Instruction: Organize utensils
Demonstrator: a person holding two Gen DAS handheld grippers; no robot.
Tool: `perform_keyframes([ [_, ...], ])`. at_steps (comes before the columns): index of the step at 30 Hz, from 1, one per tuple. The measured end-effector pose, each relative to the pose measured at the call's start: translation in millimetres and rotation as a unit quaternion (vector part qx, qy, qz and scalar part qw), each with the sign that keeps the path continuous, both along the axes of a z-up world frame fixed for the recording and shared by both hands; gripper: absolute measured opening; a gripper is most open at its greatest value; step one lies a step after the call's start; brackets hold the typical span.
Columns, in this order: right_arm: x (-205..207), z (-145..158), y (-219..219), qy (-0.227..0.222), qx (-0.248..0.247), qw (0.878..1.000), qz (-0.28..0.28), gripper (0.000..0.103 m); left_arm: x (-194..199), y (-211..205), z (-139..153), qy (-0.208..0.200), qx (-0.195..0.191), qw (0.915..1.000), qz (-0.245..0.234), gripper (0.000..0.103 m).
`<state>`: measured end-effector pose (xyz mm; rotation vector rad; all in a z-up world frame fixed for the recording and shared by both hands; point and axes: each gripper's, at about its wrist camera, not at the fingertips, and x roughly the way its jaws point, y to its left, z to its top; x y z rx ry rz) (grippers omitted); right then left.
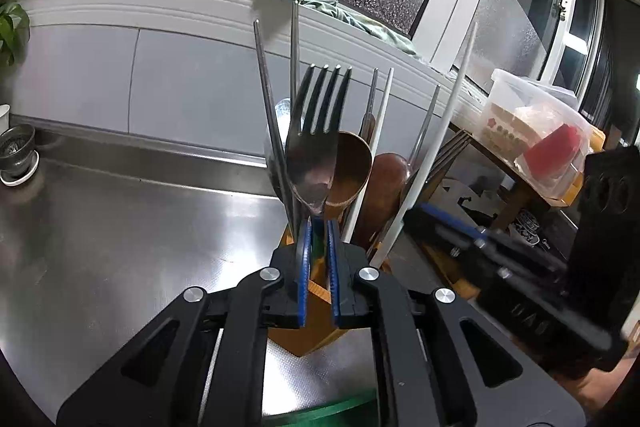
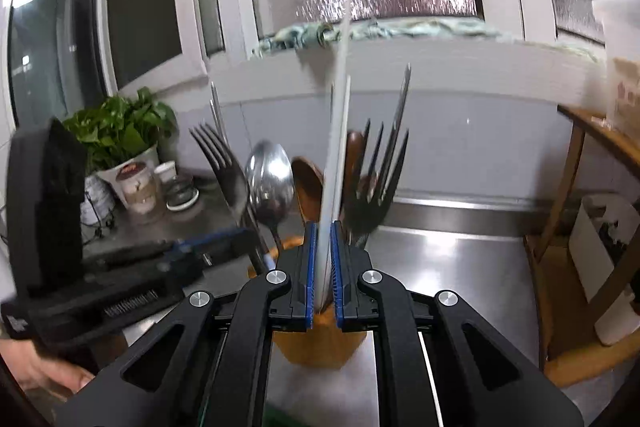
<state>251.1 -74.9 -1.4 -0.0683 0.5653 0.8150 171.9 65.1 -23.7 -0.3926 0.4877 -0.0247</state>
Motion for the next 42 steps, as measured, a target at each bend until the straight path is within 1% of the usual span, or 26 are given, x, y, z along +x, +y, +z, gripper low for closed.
perform_keyframes([
  [4, -0.6, -10.4, 5.0, 0.011, -0.021, 1.000, 0.000, 0.009, -3.9, 1.1, 2.0, 0.002, 0.001, 1.0000, 0.004, 0.018],
  [8, 4.6, -13.4, 6.7, 0.029, -0.019, 0.999, -0.003, 0.008, -8.6, 4.1, 2.9, 0.004, -0.003, 0.9999, 0.009, 0.019],
  [9, 4.0, -12.4, 5.9, 0.031, -0.019, 0.999, -0.005, 0.009, -10.3, 4.2, 3.7, 0.005, -0.003, 0.9999, 0.009, 0.023],
  [10, 2.7, -11.1, 4.3, 0.032, -0.018, 0.999, -0.006, 0.009, -12.4, 3.8, 4.7, 0.006, -0.003, 0.9999, 0.009, 0.029],
  [11, 0.7, -9.3, 1.4, 0.035, -0.017, 0.999, -0.005, 0.009, -14.5, 3.4, 5.5, 0.007, -0.004, 0.9999, 0.008, 0.033],
  [12, -1.2, -7.6, -1.6, 0.037, -0.018, 0.999, -0.006, 0.009, -17.5, 2.7, 6.8, 0.008, -0.004, 0.9999, 0.008, 0.039],
  [14, -6.1, -3.8, -11.6, 0.042, -0.020, 0.999, -0.014, 0.010, -25.0, 1.7, 9.1, 0.010, -0.001, 0.9999, 0.009, 0.044],
  [16, -11.0, -0.4, -24.8, 0.055, -0.016, 0.998, -0.023, 0.010, -34.8, 1.0, 11.5, 0.014, -0.002, 0.9998, 0.012, 0.051],
  [17, -14.9, 1.0, -34.4, 0.065, -0.018, 0.997, -0.033, 0.016, -39.0, 0.6, 12.4, 0.017, -0.004, 0.9998, 0.013, 0.053],
  [18, -17.9, 1.9, -40.5, 0.070, -0.021, 0.997, -0.039, 0.024, -44.2, -0.4, 13.8, 0.019, -0.005, 0.9997, 0.012, 0.057],
  [19, -21.1, 2.5, -46.1, 0.073, -0.024, 0.996, -0.044, 0.050, -48.0, -1.3, 14.7, 0.021, -0.004, 0.9997, 0.012, 0.062],
  [20, -26.9, 4.2, -54.8, 0.073, -0.025, 0.996, -0.052, 0.070, -56.5, -3.5, 16.8, 0.022, 0.001, 0.9997, 0.012, 0.065],
  [22, -38.5, 8.4, -69.4, 0.064, -0.028, 0.996, -0.064, 0.078, -69.7, -6.5, 20.2, 0.027, 0.008, 0.9995, 0.011, 0.081],
  [23, -43.4, 9.9, -76.8, 0.069, -0.035, 0.995, -0.067, 0.087, -75.4, -7.3, 21.4, 0.030, 0.008, 0.9995, 0.011, 0.084],
  [24, -46.8, 11.3, -83.2, 0.079, -0.037, 0.994, -0.069, 0.094, -81.9, -7.8, 23.2, 0.035, 0.005, 0.9993, 0.009, 0.091],
  [25, -49.8, 12.9, -89.3, 0.090, -0.034, 0.993, -0.069, 0.099, -85.9, -8.0, 24.5, 0.038, 0.000, 0.9992, 0.008, 0.095],
  [28, -57.6, 16.3, -105.8, 0.140, -0.020, 0.988, -0.062, 0.099, -99.3, -10.0, 30.0, 0.055, -0.016, 0.9984, -0.003, 0.095],
  [30, -62.1, 17.7, -112.5, 0.174, -0.031, 0.982, -0.068, 0.099, -106.0, -13.7, 33.9, 0.070, -0.017, 0.9974, -0.010, 0.095],
  [31, -64.9, 18.6, -114.1, 0.181, -0.037, 0.980, -0.070, 0.099, -108.7, -15.7, 35.2, 0.076, -0.016, 0.9969, -0.013, 0.095],
  [32, -70.0, 21.5, -116.8, 0.184, -0.047, 0.979, -0.076, 0.099, -113.1, -19.3, 37.1, 0.085, -0.012, 0.9962, -0.016, 0.095],
  [36, -90.2, 33.5, -121.9, 0.164, -0.073, 0.980, -0.086, 0.099, -128.8, -29.7, 38.6, 0.104, -0.005, 0.9943, -0.021, 0.095],
  [42, -109.7, 41.4, -124.0, 0.169, -0.098, 0.976, -0.101, 0.099, -143.2, -39.1, 37.8, 0.140, 0.002, 0.9900, -0.020, 0.095],
])
